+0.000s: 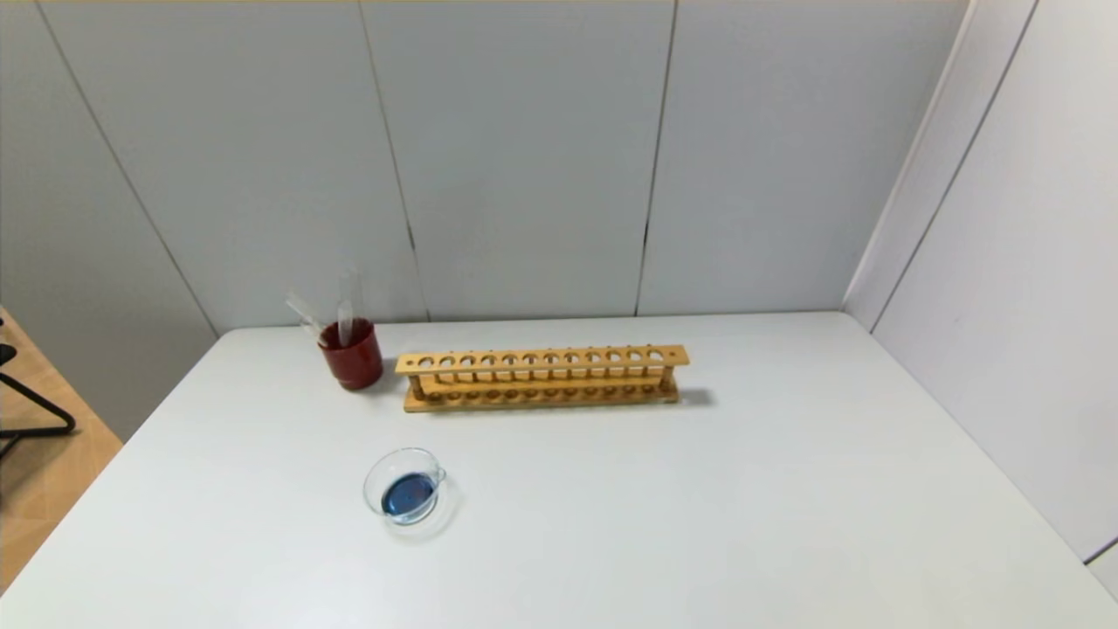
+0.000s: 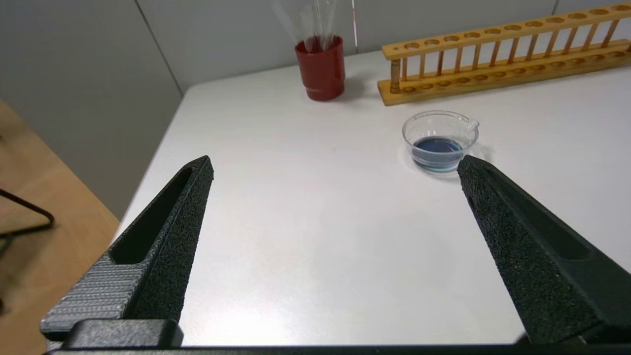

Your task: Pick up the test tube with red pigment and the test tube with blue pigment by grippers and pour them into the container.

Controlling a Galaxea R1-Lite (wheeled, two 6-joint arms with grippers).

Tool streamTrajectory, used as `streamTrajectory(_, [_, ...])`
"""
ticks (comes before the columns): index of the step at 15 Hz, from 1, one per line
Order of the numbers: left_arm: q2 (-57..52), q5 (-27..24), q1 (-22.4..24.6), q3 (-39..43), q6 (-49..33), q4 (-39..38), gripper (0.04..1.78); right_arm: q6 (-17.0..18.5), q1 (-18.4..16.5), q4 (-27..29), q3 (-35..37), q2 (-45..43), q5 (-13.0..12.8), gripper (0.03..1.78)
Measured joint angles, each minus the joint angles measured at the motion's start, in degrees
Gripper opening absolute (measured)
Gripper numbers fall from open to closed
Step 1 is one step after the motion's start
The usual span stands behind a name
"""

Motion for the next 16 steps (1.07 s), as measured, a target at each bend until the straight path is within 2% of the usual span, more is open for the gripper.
streamTrajectory(2, [-0.1, -0.1, 0.0, -0.1, -0.5, 2.4, 1.75, 0.0, 0.0, 0.0, 0.0, 0.0, 0.0, 1.75])
streamTrajectory(7, [-0.1, -1.3, 0.0, 0.0, -2.0, 1.8, 1.75, 0.0, 0.0, 0.0, 0.0, 0.0, 0.0, 1.75])
streamTrajectory(16, [-0.1, -0.4, 0.0, 0.0, -3.3, 1.9, 1.75, -0.1, 0.0, 0.0, 0.0, 0.0, 0.0, 1.75])
